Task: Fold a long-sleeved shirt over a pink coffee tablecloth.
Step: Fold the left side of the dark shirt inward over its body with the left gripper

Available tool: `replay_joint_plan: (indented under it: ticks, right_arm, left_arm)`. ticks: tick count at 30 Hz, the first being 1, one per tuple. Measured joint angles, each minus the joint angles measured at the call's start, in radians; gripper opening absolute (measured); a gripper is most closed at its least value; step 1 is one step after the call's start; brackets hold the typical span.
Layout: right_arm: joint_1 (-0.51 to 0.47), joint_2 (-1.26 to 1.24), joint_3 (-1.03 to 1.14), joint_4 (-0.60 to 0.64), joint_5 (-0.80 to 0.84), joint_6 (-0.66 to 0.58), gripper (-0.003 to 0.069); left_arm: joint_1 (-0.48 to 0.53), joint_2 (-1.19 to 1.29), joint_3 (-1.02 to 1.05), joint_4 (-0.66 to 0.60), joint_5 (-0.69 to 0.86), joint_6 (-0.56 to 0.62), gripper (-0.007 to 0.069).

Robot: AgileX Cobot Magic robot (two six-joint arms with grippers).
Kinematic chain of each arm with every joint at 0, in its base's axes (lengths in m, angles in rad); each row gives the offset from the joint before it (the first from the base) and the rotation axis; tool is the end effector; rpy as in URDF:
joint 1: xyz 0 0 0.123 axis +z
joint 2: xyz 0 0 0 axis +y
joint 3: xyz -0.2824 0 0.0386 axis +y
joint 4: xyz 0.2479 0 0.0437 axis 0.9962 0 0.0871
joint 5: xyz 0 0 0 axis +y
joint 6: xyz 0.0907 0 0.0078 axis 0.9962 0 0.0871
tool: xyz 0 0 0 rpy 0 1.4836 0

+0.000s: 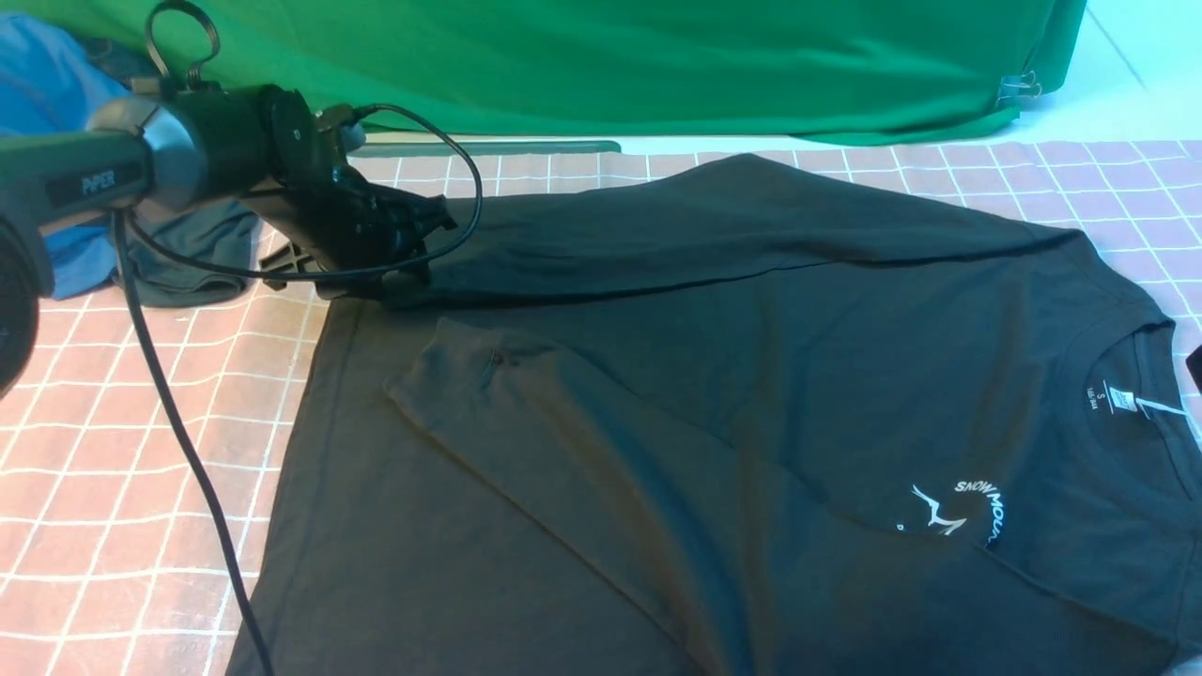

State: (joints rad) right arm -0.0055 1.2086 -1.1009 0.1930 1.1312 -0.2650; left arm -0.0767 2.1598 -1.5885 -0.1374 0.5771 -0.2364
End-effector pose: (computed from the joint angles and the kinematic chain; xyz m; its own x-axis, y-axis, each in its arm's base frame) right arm 0.2242 0.0146 0.3359 -0.8834 -0.1734 -0.4353 -0.2301 0.9698 0.0806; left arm 0.4638 -0.0425 0.1600 -0.8540 -0.2790 -0.4391 -0.1930 0.9537 -0.2305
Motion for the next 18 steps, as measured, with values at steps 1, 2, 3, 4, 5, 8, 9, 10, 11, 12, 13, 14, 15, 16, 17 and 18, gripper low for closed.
replay_joint_plan:
  ticks: [1, 2, 3, 4, 5, 8, 9, 10, 11, 12, 13, 14, 15, 16, 17, 18]
  right_arm:
    - [0.0, 0.0, 0.0, 0.0, 0.0, 0.0, 0.0123]
    - [0.0, 0.0, 0.0, 0.0, 0.0, 0.0, 0.0123]
    - [0.0, 0.0, 0.0, 0.0, 0.0, 0.0, 0.0123]
    - [0.0, 0.0, 0.0, 0.0, 0.0, 0.0, 0.0123]
    - [0.0, 0.0, 0.0, 0.0, 0.0, 0.0, 0.0123]
    - [0.0, 0.0, 0.0, 0.007, -0.002, 0.0, 0.0123]
    - [0.0, 0.0, 0.0, 0.008, -0.003, 0.0, 0.0124]
    - [0.0, 0.0, 0.0, 0.01, -0.004, 0.0, 0.0124]
    - [0.0, 0.0, 0.0, 0.013, -0.005, 0.0, 0.0126]
    - [0.0, 0.0, 0.0, 0.015, -0.007, 0.0, 0.0127]
    - [0.0, 0.0, 0.0, 0.017, -0.007, 0.0, 0.0128]
    - [0.0, 0.0, 0.0, 0.017, -0.008, 0.0, 0.0131]
    - [0.0, 0.0, 0.0, 0.017, -0.008, 0.0, 0.0133]
    - [0.0, 0.0, 0.0, 0.017, -0.008, 0.0, 0.0134]
    - [0.0, 0.0, 0.0, 0.017, -0.008, 0.0, 0.0137]
    - [0.0, 0.0, 0.0, 0.017, -0.008, 0.0, 0.0141]
  left_arm:
    - [0.0, 0.0, 0.0, 0.0, 0.0, 0.002, 0.0269]
    - [0.0, 0.0, 0.0, -0.001, 0.003, 0.011, 0.0225]
    - [0.0, 0.0, -0.003, -0.001, 0.014, 0.024, 0.0107]
    - [0.0, -0.001, -0.006, -0.001, 0.016, 0.029, 0.0081]
    - [0.0, -0.003, -0.009, -0.001, 0.024, 0.031, 0.0057]
    - [0.0, -0.038, -0.029, -0.005, 0.049, 0.033, 0.0031]
    - [0.0, -0.05, -0.032, -0.009, 0.059, 0.035, 0.0031]
    - [0.0, -0.058, -0.034, -0.012, 0.062, 0.035, 0.0031]
    - [0.0, -0.088, -0.037, -0.025, 0.083, 0.042, 0.0031]
    - [0.0, -0.116, -0.039, -0.036, 0.103, 0.052, 0.0031]
    - [0.0, -0.14, -0.039, -0.042, 0.118, 0.059, 0.0031]
    - [0.0, -0.164, -0.039, -0.053, 0.137, 0.062, 0.0031]
    - [0.0, -0.188, -0.04, -0.065, 0.157, 0.064, 0.0031]
    - [0.0, -0.192, -0.04, -0.071, 0.166, 0.065, 0.0031]
    - [-0.001, -0.224, -0.04, -0.097, 0.194, 0.076, 0.0031]
    - [-0.001, -0.246, -0.04, -0.127, 0.225, 0.096, 0.0031]
